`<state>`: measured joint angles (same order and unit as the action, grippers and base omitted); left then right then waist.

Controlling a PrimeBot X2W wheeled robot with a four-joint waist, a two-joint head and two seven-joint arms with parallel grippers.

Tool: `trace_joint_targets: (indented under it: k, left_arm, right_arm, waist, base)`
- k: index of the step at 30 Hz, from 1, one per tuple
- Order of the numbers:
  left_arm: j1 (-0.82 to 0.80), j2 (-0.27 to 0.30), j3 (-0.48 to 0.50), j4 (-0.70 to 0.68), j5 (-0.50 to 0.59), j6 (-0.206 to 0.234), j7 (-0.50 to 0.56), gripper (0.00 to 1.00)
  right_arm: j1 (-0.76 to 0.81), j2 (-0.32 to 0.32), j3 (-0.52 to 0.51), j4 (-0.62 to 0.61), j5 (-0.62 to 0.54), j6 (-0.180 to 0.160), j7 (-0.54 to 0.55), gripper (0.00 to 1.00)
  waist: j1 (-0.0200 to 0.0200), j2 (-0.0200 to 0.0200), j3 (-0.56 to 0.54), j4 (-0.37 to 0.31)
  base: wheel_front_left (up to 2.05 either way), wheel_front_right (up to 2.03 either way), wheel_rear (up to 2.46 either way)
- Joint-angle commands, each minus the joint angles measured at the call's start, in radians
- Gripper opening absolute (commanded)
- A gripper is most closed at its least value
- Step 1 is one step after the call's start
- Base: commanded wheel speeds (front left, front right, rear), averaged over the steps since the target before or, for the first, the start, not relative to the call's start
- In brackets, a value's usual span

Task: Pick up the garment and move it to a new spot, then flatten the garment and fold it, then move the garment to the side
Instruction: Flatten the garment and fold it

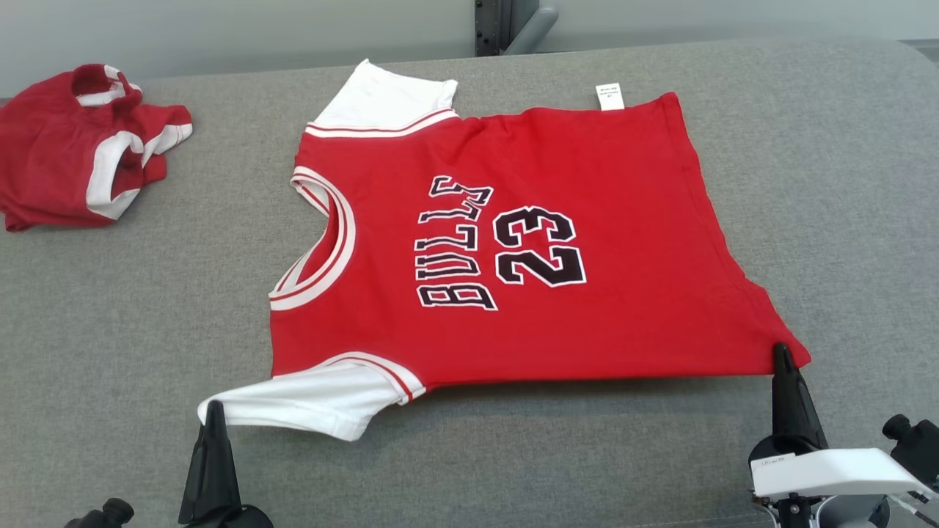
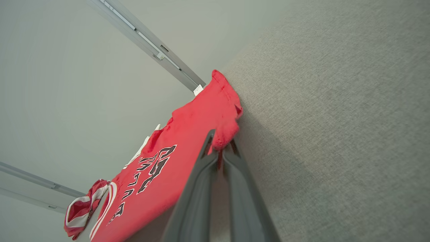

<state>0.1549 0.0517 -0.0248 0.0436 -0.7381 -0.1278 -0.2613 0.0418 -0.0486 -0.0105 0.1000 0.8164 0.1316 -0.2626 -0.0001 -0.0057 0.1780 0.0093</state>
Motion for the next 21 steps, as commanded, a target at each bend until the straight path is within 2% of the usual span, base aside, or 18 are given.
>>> trace_joint_targets:
  k: [1,13,21]
  left_arm:
    - [0.02,0.0,0.002,-0.003,-0.005,-0.002,-0.005,0.0]
    - [-0.011,0.0,-0.039,0.01,0.021,-0.003,-0.004,0.0]
    - [-0.123,0.03,-0.132,0.022,0.033,-0.003,-0.004,0.0]
  right_arm:
    - [0.02,-0.004,0.004,0.009,0.008,-0.002,-0.004,0.0]
    - [-0.002,-0.004,0.02,0.076,0.015,-0.002,-0.004,0.0]
    - [-0.05,-0.004,0.008,0.128,0.002,-0.002,-0.004,0.0]
  waist:
    - [0.0001,0.0057,-0.019,-0.019]
    - [0.0001,0.0057,-0.047,-0.028]
    - [0.0001,0.0057,-0.043,-0.013]
  base:
    - [0.0,0.0,0.0]
    - [0.0,0.0,0.0]
    - [0.0,0.0,0.0]
